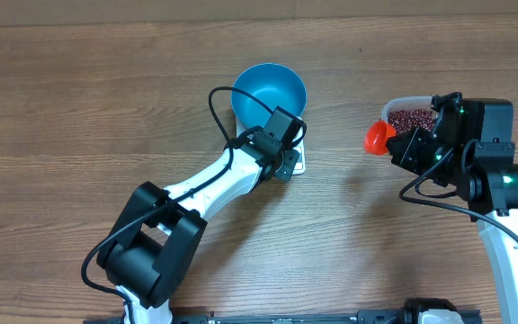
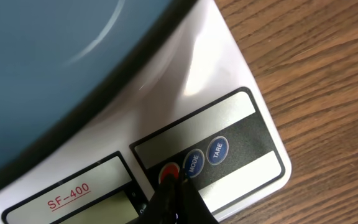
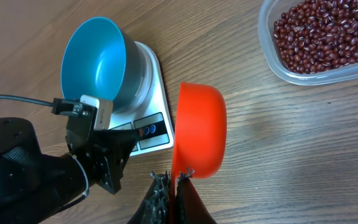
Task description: Scoop item into bowl and weigh 150g on scale
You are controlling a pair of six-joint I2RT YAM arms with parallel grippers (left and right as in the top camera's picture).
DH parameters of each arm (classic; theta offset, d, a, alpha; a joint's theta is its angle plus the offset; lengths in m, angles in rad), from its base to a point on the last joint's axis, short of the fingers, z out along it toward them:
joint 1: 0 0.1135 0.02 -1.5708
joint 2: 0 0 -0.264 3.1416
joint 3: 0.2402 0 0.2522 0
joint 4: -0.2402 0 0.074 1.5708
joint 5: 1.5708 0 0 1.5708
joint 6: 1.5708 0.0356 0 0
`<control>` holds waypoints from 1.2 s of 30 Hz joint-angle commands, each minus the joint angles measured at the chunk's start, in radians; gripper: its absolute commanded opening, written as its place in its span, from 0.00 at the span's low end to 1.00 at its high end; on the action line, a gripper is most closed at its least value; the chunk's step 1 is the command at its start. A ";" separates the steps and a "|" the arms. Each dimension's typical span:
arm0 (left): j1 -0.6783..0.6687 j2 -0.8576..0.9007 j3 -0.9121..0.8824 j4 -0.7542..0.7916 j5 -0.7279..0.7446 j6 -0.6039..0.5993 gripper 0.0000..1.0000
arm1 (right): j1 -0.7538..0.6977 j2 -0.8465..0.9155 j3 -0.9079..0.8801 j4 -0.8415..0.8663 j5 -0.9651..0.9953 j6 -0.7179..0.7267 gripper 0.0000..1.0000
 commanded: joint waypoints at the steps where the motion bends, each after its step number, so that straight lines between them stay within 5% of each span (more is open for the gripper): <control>1: -0.006 0.031 -0.009 0.004 -0.016 0.008 0.04 | -0.005 0.001 0.031 0.003 0.011 0.000 0.04; 36: -0.008 0.039 -0.009 0.030 -0.057 -0.026 0.04 | -0.005 0.001 0.031 -0.001 0.014 0.000 0.04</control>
